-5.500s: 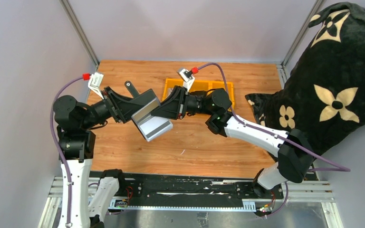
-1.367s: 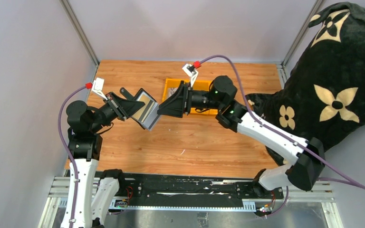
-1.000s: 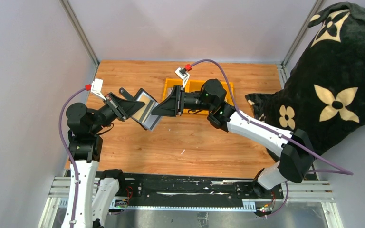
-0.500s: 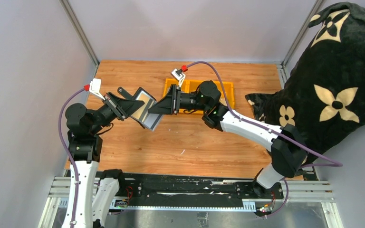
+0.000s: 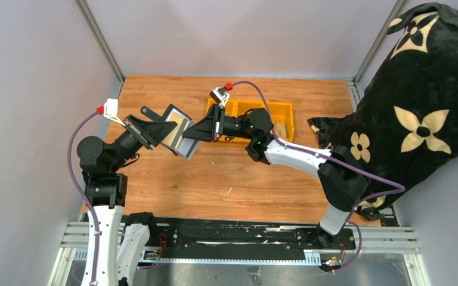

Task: Take the credit cards out of the card holder
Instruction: Remove the credit card from the card holder.

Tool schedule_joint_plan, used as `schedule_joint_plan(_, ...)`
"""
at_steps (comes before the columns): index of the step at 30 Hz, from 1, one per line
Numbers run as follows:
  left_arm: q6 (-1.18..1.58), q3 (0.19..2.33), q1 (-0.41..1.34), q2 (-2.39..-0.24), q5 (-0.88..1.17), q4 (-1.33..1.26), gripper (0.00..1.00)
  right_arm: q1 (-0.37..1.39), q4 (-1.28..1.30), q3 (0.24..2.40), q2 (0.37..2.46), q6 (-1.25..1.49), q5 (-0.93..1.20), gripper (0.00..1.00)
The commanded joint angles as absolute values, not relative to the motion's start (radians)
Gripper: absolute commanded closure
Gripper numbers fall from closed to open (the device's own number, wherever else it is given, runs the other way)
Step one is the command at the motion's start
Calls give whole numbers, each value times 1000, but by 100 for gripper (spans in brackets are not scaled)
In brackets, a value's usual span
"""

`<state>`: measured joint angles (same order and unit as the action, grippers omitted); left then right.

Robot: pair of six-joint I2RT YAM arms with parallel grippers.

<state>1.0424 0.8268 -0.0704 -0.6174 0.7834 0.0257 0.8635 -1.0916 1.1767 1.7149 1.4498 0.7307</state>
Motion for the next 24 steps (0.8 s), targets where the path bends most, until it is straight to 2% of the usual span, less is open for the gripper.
schedule_joint_plan(1,1065,791,-57,-616,850,10,89,888,-1256,1179,1688,1513,713,80)
schedule_joint_plan(4,1058,788,-56,-616,843,11,91,890,-1248,1178,1686,1512,710,68)
schedule_joint_plan(8,1030,787,-57,-611,841,31,91,890,-1216,1177,1686,1499,695,68)
schedule_joint_plan(12,1017,778,-57,-594,841,36,85,890,-1182,1174,1682,1484,682,87)
schedule_joint_plan(15,1021,774,-57,-591,844,45,73,890,-1168,1169,1676,1469,684,100)
schedule_joint_plan(17,1033,771,-57,-593,848,40,70,890,-1153,1160,1663,1452,683,100)
schedule_joint_plan(24,1083,768,-57,-607,845,7,74,890,-1128,1105,1621,1409,683,100)
